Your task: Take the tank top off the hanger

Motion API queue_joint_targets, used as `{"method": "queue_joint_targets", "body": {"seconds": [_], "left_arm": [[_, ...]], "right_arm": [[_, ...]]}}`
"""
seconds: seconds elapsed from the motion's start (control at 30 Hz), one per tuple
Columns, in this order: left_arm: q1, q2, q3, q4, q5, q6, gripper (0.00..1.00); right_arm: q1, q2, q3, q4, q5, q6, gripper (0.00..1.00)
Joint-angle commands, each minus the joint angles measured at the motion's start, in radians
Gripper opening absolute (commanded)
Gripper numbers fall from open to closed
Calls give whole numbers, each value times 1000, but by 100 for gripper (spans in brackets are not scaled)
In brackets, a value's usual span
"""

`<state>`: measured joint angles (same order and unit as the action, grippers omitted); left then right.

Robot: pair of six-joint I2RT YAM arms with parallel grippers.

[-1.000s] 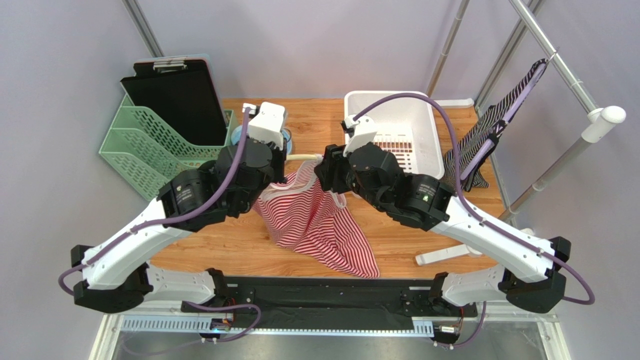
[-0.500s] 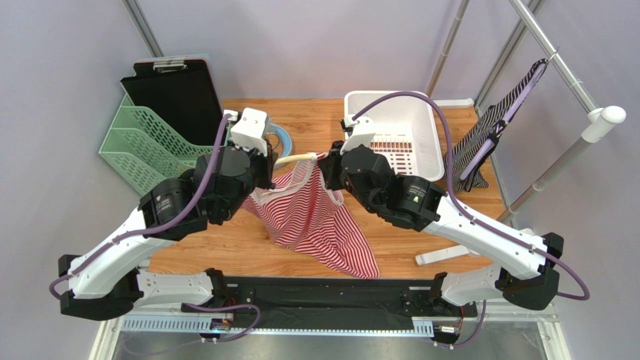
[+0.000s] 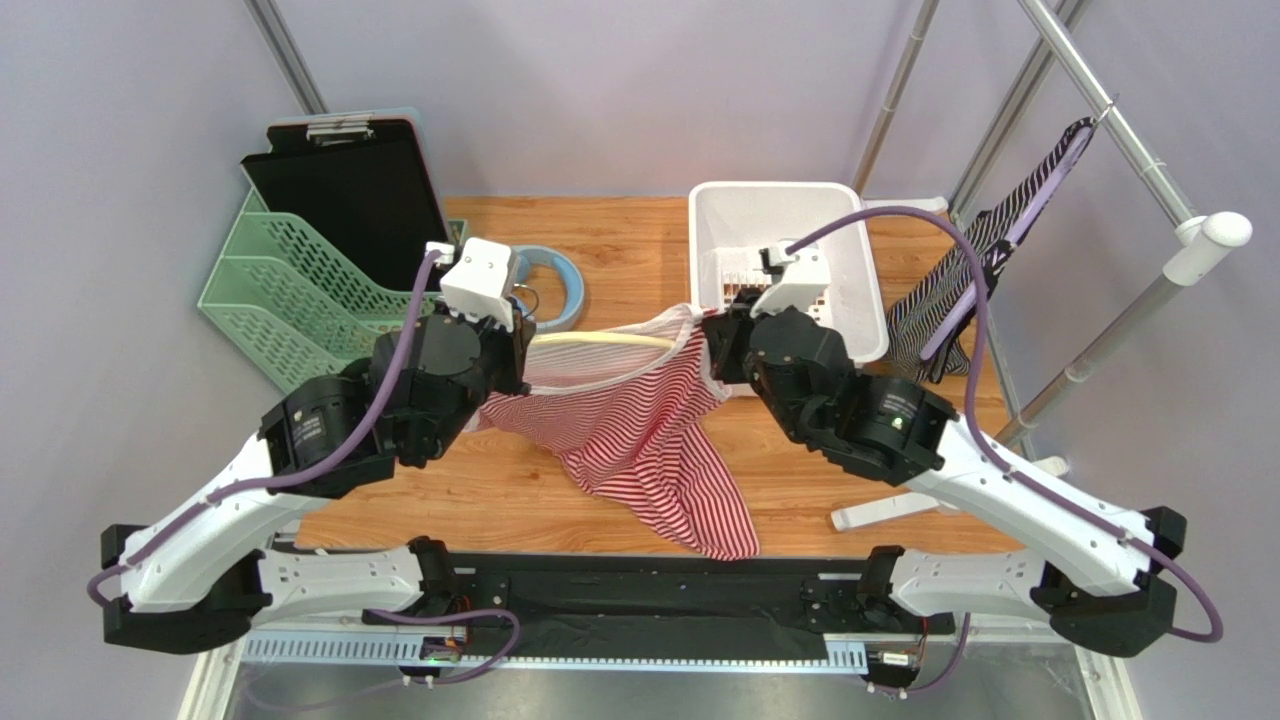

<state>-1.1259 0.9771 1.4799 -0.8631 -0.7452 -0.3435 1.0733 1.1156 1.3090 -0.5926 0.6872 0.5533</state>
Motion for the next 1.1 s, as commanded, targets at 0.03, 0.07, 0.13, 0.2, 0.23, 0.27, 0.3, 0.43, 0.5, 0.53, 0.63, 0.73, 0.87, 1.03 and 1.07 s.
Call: {"method": "queue_joint_targets", "body": {"seconds": [0.03, 0.07, 0.13, 0.2, 0.23, 0.27, 0.3, 0.43, 0.5, 0.53, 0.63, 0.73, 0.87, 1.03, 1.07], "left_arm": [[2, -101, -35, 33, -54, -28, 0], [2, -112, -41, 35, -56, -35, 0], [2, -144, -47, 42, -59, -46, 0], [2, -169, -64, 61, -62, -54, 0], [2, -195, -70, 70, -60, -57, 0], [2, -208, -85, 93, -54, -51, 0], [2, -225, -96, 110, -43, -43, 0], [2, -311, -138, 176, 10, -15, 0], [2, -328, -147, 193, 12, -17, 0], [2, -343, -148, 202, 13, -15, 0], [2, -354, -158, 246, 29, -15, 0], [2, -345, -159, 305, 65, -15, 0], [2, -307, -142, 396, 127, -26, 0], [2, -252, -153, 492, 233, -86, 0], [2, -249, -156, 519, 245, -104, 0]], "right_arm": [[-45, -112, -82, 11, 41, 46, 0], [-50, -120, -89, 7, 28, 49, 0], [-56, -137, -112, -7, 23, 57, 0], [-56, -158, -132, -16, 18, 63, 0], [-56, -166, -155, -19, 20, 71, 0], [-56, -180, -168, -16, 18, 76, 0], [-58, -184, -177, -18, 18, 79, 0], [-62, -188, -217, -29, -4, 94, 0], [-64, -191, -238, -20, -26, 114, 0], [-64, -194, -252, -9, -38, 120, 0], [-64, -192, -327, 92, -125, 126, 0], [-62, -160, -395, 236, -233, 129, 0], [-62, -68, -410, 394, -403, 115, 0], [-64, 52, -386, 504, -422, 116, 0], [-62, 85, -381, 531, -426, 111, 0]]}}
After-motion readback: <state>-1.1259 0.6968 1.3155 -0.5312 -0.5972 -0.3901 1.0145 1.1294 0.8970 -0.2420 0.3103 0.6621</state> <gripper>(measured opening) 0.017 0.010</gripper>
